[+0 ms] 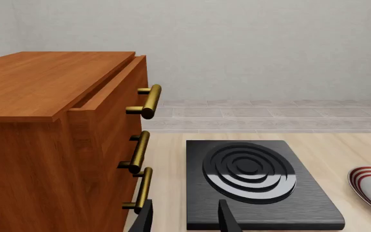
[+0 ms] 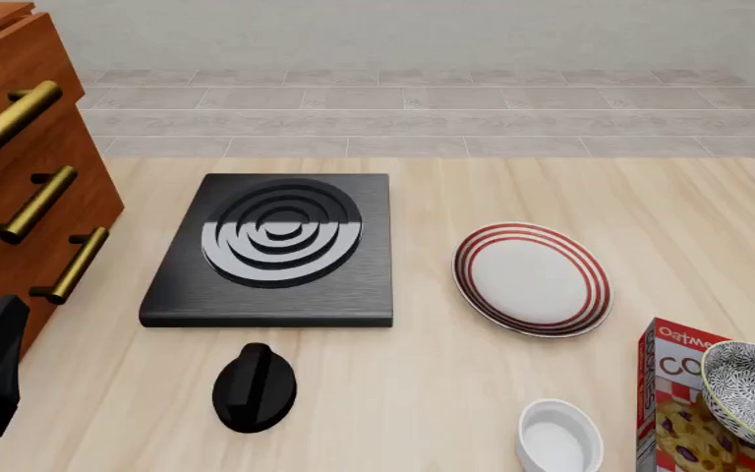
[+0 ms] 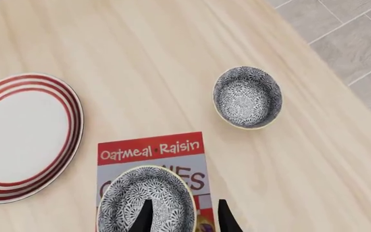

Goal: Pick the akita bowl on the cookies box and place it on the plate.

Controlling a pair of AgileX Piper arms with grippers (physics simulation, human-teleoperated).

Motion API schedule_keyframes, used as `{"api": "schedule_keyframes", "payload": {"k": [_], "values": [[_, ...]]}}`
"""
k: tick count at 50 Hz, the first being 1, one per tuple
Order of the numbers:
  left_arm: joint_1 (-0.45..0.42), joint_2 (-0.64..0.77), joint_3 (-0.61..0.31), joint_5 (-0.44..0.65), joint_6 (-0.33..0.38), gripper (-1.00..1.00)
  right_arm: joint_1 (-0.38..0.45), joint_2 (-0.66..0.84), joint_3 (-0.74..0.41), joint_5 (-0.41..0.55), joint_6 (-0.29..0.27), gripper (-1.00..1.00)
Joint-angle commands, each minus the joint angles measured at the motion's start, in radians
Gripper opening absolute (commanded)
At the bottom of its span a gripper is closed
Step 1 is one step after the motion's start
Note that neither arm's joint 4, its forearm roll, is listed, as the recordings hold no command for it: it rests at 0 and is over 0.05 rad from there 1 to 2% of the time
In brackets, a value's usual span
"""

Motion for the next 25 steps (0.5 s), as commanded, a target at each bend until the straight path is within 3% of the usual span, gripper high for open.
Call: {"api": "schedule_keyframes", "payload": {"k": [1, 25], "values": [[0.0, 0.0, 0.0, 0.0, 0.0, 1.0, 0.006, 0.041, 0.032, -0.061, 0.007, 1.0], [0.0, 0.0, 0.0, 0.0, 0.0, 1.0, 0.008, 0.132, 0.074, -0.175, 0.015, 1.0]]}}
